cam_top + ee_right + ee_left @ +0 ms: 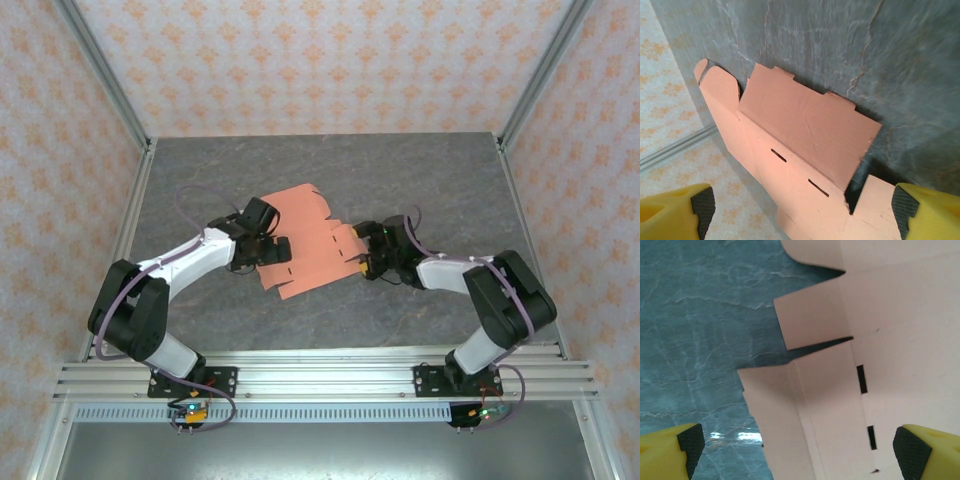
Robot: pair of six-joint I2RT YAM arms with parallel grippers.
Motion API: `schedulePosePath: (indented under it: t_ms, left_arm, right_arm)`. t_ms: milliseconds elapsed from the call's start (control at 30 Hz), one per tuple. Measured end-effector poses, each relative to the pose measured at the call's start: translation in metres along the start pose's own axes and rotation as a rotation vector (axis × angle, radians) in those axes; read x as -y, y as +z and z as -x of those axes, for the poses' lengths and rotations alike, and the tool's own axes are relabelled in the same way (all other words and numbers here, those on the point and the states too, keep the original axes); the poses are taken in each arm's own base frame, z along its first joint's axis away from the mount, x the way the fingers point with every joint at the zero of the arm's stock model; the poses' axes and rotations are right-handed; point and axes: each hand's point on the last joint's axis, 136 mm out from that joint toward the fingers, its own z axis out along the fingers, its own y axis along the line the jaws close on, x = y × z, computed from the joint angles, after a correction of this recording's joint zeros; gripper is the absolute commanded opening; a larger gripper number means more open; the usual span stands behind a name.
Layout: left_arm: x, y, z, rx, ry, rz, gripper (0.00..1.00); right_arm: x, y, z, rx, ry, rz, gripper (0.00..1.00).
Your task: Fold the paper box
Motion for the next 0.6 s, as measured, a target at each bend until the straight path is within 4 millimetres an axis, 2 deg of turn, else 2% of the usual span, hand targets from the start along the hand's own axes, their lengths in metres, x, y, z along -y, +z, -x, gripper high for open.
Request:
schedulePosePath:
  t_ms: [267, 600]
  left_arm:
    - [-0.015, 0.021, -0.019, -0.063, 0.017, 0.08, 1.0]
    - [-0.02, 0.032, -0.026, -0.084, 0.035, 0.134, 0.99]
  right_arm:
    - [-0.011, 0.004, 0.007, 0.051, -0.039, 0.034, 0.82]
    - [-0.016, 0.007, 0.015, 0.092, -0.066, 0.041, 0.69]
